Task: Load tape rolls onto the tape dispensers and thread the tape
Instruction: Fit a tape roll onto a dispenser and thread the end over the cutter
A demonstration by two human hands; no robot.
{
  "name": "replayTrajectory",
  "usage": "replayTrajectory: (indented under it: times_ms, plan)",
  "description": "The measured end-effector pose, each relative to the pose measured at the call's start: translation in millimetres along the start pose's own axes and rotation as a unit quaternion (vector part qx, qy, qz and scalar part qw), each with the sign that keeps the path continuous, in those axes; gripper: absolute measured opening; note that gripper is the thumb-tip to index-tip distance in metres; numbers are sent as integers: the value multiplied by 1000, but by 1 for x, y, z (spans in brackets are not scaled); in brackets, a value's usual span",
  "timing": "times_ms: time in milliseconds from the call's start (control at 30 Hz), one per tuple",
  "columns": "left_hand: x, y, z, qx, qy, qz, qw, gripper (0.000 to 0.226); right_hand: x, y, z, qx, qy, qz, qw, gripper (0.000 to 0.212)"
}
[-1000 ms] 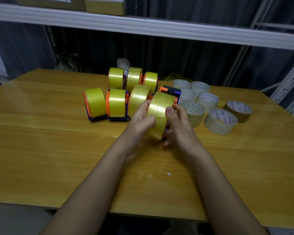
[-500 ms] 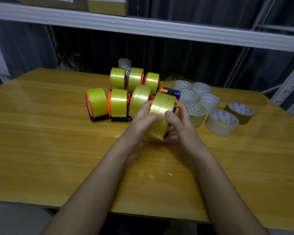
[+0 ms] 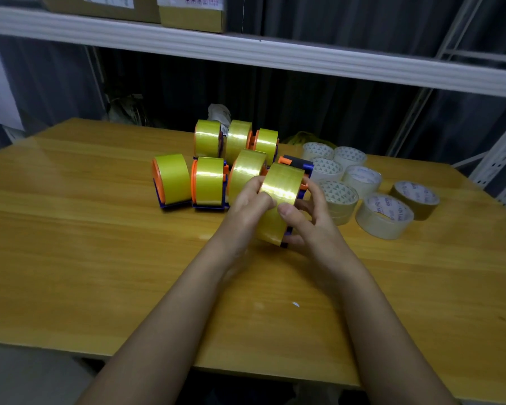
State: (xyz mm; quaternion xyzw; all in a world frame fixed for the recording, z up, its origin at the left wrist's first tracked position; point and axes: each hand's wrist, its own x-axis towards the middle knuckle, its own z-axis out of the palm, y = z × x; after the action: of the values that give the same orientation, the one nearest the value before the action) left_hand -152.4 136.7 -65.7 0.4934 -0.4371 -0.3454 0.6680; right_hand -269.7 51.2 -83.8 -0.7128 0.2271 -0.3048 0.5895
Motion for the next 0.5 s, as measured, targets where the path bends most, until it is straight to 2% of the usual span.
replayTrajectory:
  times_ms: [133,267,400,500]
  plan:
    - [2,-1,-1,5,6,4,1000,35,-4,-2,0,-22,13,-47,999,98]
    - [4,-3,-5,-2,9,-6,1000,42,-7,-4,2,-45,-3,-85,995,103]
    - [3,-4,-3,-9,13,-6,1000,51,-3,-4,2,-14,-2,-47,999,99]
    - [3,-4,-2,9,14,-1,1000,43,-2,-3,1,16,-4,-9,1000,92]
